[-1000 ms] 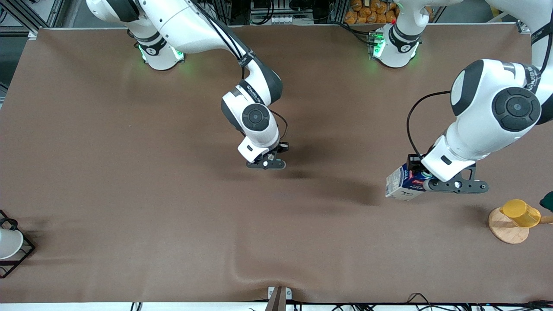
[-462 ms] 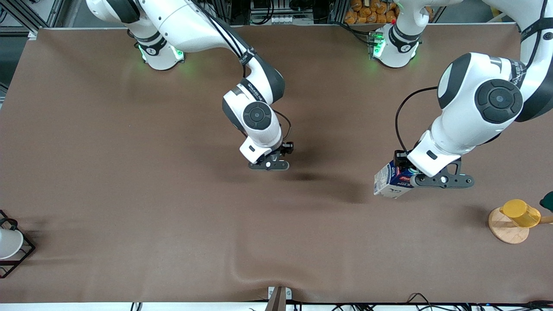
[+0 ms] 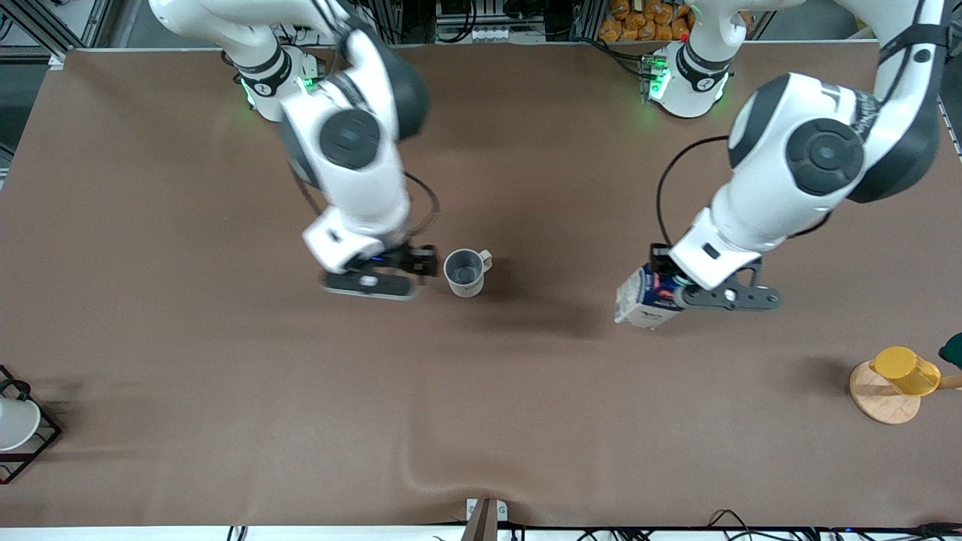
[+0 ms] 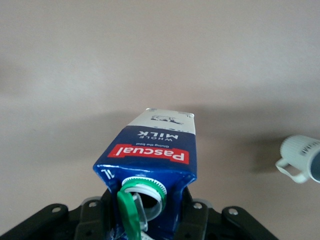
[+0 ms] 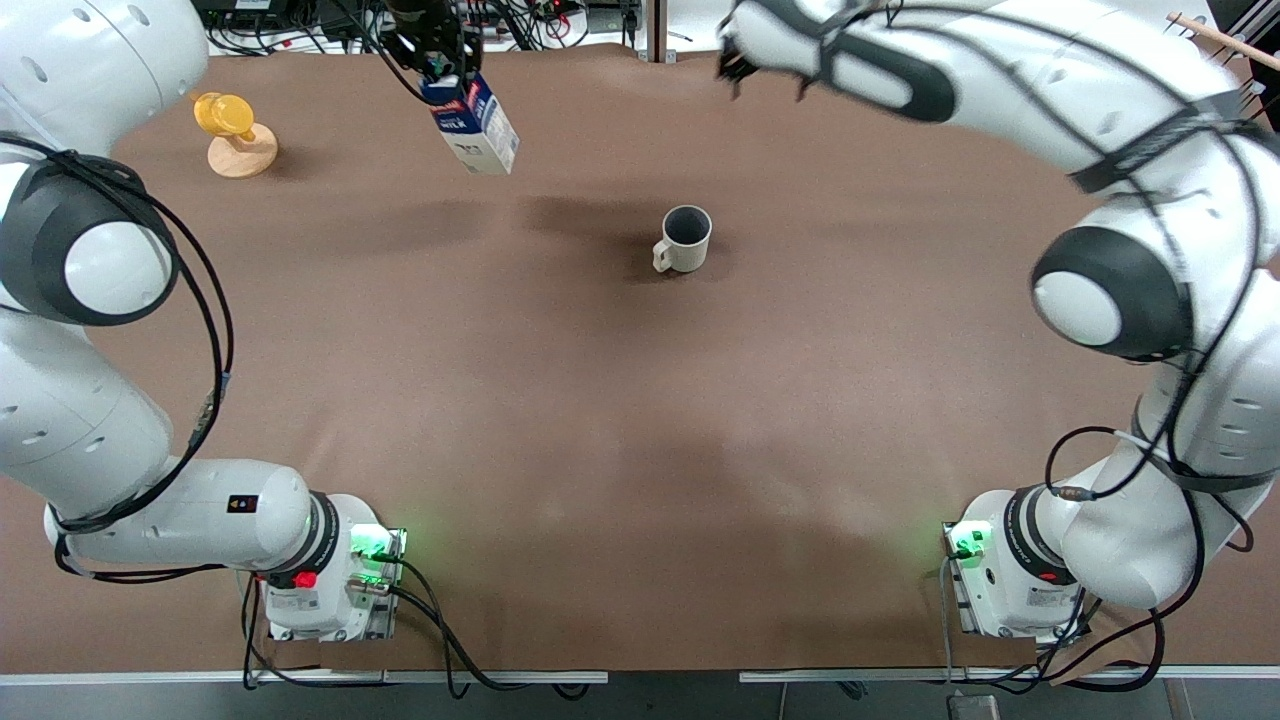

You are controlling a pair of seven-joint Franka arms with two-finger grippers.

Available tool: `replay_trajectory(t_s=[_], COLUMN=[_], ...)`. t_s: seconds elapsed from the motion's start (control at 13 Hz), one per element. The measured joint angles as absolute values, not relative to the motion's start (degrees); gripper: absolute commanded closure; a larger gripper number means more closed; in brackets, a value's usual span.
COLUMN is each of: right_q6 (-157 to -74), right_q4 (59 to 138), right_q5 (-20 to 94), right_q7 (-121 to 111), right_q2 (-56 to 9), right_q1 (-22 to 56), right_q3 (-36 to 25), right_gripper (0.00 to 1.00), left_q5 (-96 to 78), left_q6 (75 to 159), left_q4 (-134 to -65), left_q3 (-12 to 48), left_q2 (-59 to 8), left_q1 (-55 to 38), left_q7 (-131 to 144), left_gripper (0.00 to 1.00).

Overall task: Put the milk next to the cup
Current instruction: 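Set the mug down, open the right gripper and withdraw it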

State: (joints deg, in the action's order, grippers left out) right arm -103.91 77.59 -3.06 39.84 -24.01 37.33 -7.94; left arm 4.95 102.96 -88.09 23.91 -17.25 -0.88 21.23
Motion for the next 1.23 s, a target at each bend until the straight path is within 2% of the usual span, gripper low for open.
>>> replay_trajectory(t_s=[0.23,0.62,0.92,1.23], right_q6=[-99.65,-95.34,-87.79,-84.10], right_q4=[79.97,84.23,84.86,87.33], right_q5=[-3.47,-3.43,0.78,4.27], right_q7=[32.63,7.64,1.63,-1.78], right_q2=[-17.51,-8.86,-3.45,0.81], right_q1=[30.78,18.29,11.05,4.02], right_q3=[-8.57,-9.00,-9.25,-9.31], right_gripper=[0.00,0.00,0.00,0.00], left_q5=[4.89,4.87,4.79,4.78], left_q6=[101.60,101.05,101.00,101.25], left_q4=[-88.09,-88.67,-89.39,-89.46], left_q3=[29.54,39.23,40.37,40.40], left_q2=[-17.02,-17.01,-19.37,-24.37], left_q1=[-0.91,-1.86,-8.64,-16.24], left_q7=[29.36,42.06,51.20,62.21], left_gripper=[0.64,0.64,0.64,0.64])
